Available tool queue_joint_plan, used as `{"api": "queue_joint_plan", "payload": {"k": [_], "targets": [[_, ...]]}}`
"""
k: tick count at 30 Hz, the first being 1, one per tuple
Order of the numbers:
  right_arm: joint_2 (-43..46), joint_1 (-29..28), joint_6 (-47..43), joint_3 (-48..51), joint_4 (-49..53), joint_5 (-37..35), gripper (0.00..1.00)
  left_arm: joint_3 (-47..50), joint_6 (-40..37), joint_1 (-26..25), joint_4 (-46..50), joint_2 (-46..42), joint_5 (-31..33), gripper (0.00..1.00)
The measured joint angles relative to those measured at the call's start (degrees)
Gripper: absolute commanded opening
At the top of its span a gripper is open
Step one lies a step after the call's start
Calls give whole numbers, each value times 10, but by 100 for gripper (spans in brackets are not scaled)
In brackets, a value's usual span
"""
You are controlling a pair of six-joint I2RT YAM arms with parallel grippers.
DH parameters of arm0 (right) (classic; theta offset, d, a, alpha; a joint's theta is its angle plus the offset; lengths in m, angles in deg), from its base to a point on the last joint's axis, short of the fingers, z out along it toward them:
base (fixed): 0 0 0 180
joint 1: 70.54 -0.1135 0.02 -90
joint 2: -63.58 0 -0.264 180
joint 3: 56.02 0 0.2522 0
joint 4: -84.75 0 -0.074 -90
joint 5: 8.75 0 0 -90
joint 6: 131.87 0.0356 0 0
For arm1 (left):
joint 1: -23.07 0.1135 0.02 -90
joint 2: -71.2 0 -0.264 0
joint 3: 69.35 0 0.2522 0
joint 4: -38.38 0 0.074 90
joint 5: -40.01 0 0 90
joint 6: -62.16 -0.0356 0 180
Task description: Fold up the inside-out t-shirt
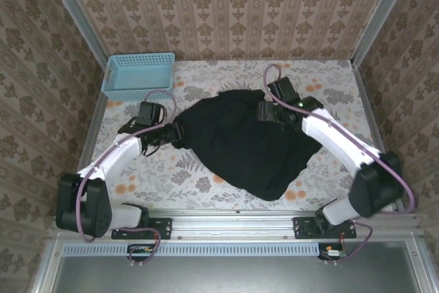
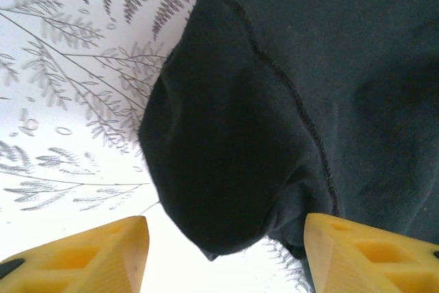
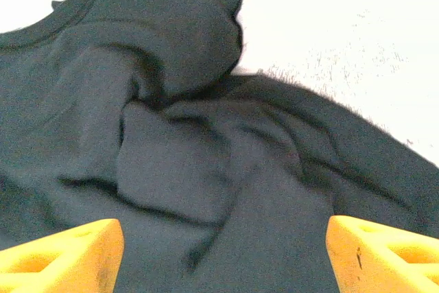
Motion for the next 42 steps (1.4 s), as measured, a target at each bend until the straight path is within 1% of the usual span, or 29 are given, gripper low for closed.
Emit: {"api": "queue_joint_plan", "payload": {"k": [2,5,7,12,14,15,17,18,19,22,24,28,30,32,35,36,37,39,40,42], "targets": [[-58,24,-2,-31,-9,14,79,1,8,-3,-7,14,-7,56],[-135,49,-7,-77,-17,33,79,3,14,-6,-15,30,-16,49],[-189,56,-12,-119,-19,43,79,3,14,-6,-24,46,-18,38],[-296,53,-16,-214,-24,81,78,3,10,-6,-31,76,-21,15],[-328,50,-17,-241,-21,92,73,3,8,-6,-31,77,-21,9],[-342,48,-19,-253,-19,97,69,3,6,-6,-31,77,-21,5],[-361,46,-23,-263,-16,105,56,3,1,-3,-30,77,-21,0],[-367,46,-23,-263,-13,106,43,3,-1,-2,-30,76,-21,0],[-370,46,-22,-260,-10,104,33,4,-3,1,-28,74,-21,0],[-354,47,-4,-209,-22,74,14,15,-6,8,-21,46,-16,0],[-325,59,18,-148,-35,65,5,18,-9,13,-14,19,-11,0],[-242,112,51,-28,-55,61,3,17,-18,21,-11,-18,-12,0],[-195,124,62,18,-67,63,3,14,-23,21,-11,-21,-19,0],[-145,122,68,59,-78,64,4,12,-26,21,-8,-21,-21,0],[-74,103,81,119,-91,61,4,11,-30,24,2,-22,-12,0],[-53,99,85,139,-95,61,4,11,-31,27,6,-25,-7,3],[-33,96,90,159,-98,61,4,12,-31,28,9,-31,-5,10],[-3,94,97,191,-104,62,5,14,-34,28,8,-48,-5,25],[9,90,99,203,-104,61,8,15,-35,28,9,-58,-3,32],[25,78,103,217,-101,57,14,17,-36,33,10,-74,3,37]]}}
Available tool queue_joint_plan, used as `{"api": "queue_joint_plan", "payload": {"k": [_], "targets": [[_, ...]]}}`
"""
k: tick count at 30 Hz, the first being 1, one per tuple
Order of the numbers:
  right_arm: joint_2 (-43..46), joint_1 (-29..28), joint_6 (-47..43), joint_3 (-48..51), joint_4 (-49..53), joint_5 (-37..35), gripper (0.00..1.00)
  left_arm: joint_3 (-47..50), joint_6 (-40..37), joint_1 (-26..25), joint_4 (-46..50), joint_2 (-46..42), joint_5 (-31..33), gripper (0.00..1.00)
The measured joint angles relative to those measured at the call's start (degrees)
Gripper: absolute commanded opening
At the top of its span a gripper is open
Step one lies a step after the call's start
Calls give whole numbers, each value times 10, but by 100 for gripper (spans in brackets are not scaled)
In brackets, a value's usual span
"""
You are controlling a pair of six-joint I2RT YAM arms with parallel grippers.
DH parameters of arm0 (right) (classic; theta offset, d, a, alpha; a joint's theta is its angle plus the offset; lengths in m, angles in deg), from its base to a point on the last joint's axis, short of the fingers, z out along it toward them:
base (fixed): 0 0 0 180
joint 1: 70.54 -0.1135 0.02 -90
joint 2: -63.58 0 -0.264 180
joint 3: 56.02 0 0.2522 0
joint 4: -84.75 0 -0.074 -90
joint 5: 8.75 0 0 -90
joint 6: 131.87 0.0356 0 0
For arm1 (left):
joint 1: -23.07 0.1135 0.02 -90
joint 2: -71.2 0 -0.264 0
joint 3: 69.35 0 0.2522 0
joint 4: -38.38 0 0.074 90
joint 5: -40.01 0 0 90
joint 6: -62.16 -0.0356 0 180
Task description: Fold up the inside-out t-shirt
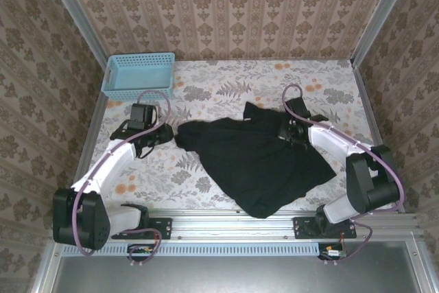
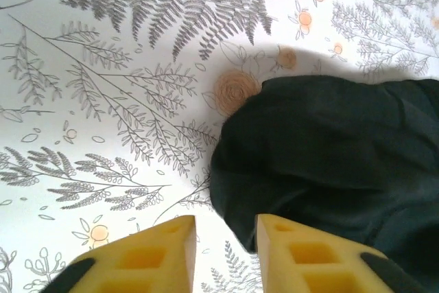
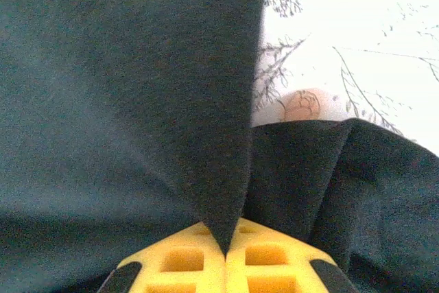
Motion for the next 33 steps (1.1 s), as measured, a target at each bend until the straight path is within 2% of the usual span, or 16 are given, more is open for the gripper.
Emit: {"api": "queue_joint_plan", "payload": {"k": [2,4,8,13,16,19,24,28,31,33], "targets": [[12,-20,1,2,4,-1,23,1,0,4,1,-9,5,45],[26,-38,-3,0,8,0,37,0,7,5,1,-10,9,54],[49,-26,-17,-21,31,-4,51,-15,12,-2,3,25,7,59],[37,32,-43,-81,40,-13,62,-109,14,-64,9,137,11,66],[-9,64,-51,-120,39,-10,65,-170,16,-93,13,201,13,71],[-69,89,-61,-150,38,2,70,-234,18,-102,22,273,26,72],[-176,100,-86,-219,37,37,74,-319,15,-101,41,385,52,66],[-244,90,-100,-280,34,71,74,-321,12,-108,56,420,53,58],[-286,73,-106,-315,35,80,66,-306,11,-113,56,423,49,49],[-304,61,-109,-327,41,80,54,-292,7,-115,55,424,42,40]]}}
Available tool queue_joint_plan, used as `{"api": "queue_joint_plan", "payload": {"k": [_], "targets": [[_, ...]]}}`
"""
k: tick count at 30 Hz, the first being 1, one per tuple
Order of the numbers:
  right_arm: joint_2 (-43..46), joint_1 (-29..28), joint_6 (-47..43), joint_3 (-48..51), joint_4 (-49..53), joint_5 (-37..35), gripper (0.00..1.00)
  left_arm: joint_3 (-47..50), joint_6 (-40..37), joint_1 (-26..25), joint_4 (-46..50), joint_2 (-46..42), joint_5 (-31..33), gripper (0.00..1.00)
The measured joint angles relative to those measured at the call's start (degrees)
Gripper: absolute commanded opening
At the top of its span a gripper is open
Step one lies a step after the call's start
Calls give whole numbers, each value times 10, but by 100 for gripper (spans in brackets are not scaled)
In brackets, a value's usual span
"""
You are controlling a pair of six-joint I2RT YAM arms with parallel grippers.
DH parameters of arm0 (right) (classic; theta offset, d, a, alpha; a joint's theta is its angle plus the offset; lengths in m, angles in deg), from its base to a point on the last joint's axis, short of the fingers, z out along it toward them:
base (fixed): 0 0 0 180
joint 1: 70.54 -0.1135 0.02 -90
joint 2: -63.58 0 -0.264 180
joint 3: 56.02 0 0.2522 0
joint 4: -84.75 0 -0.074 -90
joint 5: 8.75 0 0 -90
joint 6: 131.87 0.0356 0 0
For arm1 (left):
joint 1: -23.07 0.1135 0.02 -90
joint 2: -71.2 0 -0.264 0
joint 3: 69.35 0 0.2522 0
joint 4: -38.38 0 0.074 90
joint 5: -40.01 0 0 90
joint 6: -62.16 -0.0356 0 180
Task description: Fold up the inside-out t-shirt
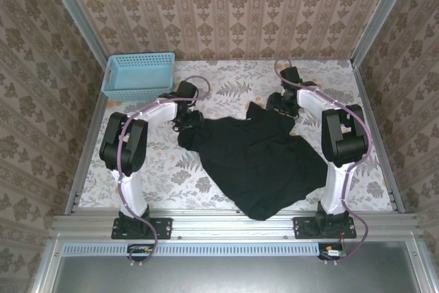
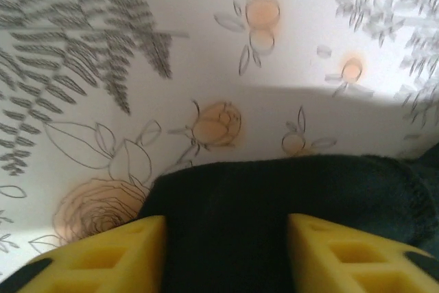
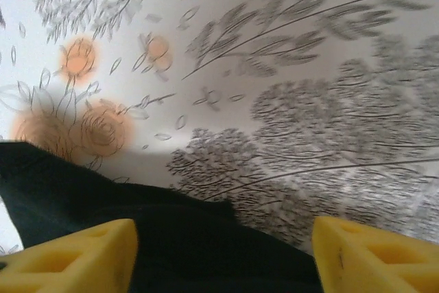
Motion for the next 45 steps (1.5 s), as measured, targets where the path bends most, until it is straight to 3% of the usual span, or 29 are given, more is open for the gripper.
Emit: {"api": "queue_joint_plan", "payload": {"k": [4,6,8,11,23,28,38,45], "targets": [[-8,-16,0,-1,15,1,24,14,-8,1,-3,0,-19,15],[-1,-16,-1,2,17,-1,13,14,-12,1,-8,-2,-25,8],[22,-14,-2,16,19,-8,6,16,-15,0,-10,-10,-27,1],[83,-12,-4,43,27,-27,1,23,-20,1,-12,-46,-27,0],[433,-11,-33,73,55,-105,0,46,-38,-7,-68,-371,-12,0],[545,-12,-52,16,81,-97,0,21,-57,-21,-77,-486,-18,0],[617,-12,-51,-216,93,-32,0,-50,-91,-71,-147,-593,-40,0],[575,-13,-65,-259,94,-39,0,-81,-112,-72,-167,-564,-24,0]]}}
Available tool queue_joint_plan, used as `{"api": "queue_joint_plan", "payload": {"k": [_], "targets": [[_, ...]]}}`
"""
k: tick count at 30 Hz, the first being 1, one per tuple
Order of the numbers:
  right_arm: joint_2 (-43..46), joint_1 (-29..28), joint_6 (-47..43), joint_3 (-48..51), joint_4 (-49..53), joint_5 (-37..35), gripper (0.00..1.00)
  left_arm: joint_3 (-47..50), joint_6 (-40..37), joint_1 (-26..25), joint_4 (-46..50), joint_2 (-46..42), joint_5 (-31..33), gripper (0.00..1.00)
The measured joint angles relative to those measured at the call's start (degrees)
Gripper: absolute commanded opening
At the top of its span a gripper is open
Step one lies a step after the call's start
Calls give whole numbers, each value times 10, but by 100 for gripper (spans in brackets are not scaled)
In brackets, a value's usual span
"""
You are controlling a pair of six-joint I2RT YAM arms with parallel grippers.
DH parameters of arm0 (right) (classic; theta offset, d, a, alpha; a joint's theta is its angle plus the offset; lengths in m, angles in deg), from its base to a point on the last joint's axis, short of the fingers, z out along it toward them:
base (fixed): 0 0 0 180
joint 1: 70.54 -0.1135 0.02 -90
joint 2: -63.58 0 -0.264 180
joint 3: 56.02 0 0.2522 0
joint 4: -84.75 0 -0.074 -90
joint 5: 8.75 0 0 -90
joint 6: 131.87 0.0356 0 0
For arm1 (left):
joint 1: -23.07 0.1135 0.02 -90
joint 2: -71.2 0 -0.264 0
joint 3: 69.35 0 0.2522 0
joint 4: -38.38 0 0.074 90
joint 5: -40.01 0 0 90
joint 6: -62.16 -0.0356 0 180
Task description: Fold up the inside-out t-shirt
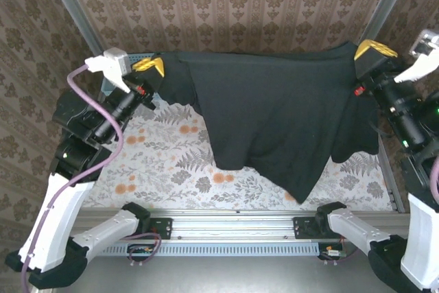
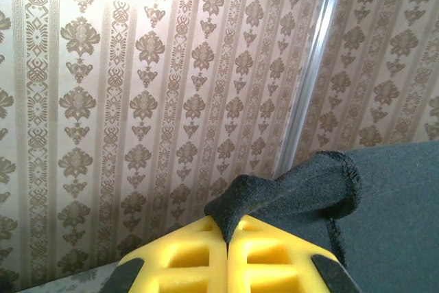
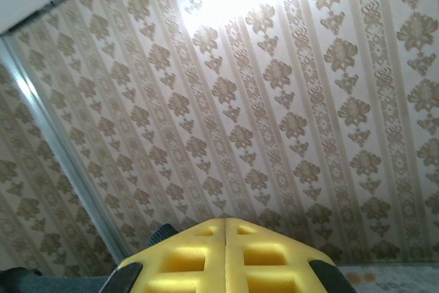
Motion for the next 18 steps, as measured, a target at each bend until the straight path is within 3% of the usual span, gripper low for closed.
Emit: {"api": "queue_joint_plan", "payload": {"k": [6,12,13,15,17,18], "targets": [[-129,0,-21,9,-10,-42,0,-78,-25,3,39,153,89,0],[-309,2,-47,27,-37,-64,2,-132,-22,43,114,356,165,0],[-343,2,-51,26,-47,-66,8,-138,-19,52,126,391,173,2],[-407,3,-56,22,-62,-66,38,-154,-13,68,148,455,183,18],[-484,5,-60,-12,-61,-69,51,-190,-10,79,177,523,190,40],[-528,6,-64,-43,-54,-71,56,-220,-8,85,193,563,193,46]]}}
